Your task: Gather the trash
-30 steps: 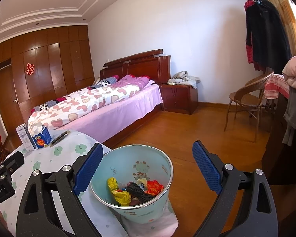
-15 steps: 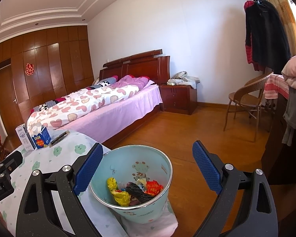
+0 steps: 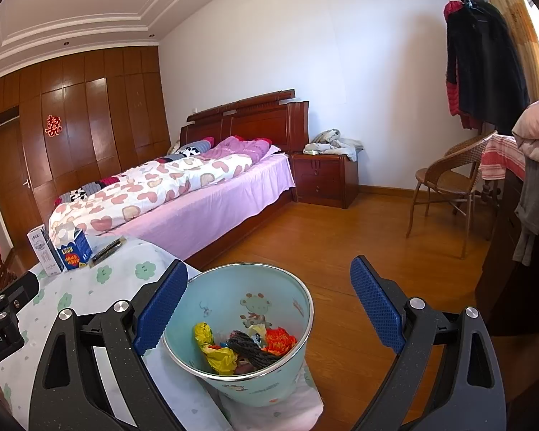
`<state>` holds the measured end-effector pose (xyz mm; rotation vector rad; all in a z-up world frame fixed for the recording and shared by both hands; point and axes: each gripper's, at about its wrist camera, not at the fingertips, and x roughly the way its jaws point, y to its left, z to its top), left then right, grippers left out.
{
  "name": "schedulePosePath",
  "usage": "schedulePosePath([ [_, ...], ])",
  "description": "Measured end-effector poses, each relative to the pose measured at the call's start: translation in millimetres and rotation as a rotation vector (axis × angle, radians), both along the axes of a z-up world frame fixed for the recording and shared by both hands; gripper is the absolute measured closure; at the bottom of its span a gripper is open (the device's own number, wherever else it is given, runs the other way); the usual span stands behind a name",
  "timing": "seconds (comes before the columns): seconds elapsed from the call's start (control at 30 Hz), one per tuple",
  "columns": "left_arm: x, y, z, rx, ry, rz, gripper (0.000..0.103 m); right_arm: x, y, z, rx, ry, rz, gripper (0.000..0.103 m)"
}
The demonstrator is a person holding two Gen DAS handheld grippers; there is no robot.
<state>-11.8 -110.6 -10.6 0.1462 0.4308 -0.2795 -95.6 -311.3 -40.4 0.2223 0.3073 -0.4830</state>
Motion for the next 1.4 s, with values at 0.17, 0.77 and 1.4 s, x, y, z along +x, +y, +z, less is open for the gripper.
schedulePosePath([
  [0.17,-0.2,0.1,0.5,0.001,-0.001,0.000,0.006,-0.2,0.1,0.6,-0.002,-0.002,0.001,0.013],
  [0.77,-0.8,0.1,5.7,-0.016,-0.006,-0.021,0.006,-0.1,0.1,0.6,-0.001,-0.001,0.001,0.013],
  [1.4,2.3,0.2,6.0,-0.009,0.004,-0.004,0.006,-1.2,-2.1,-0.2,0.001,0.008,0.004,0.013],
])
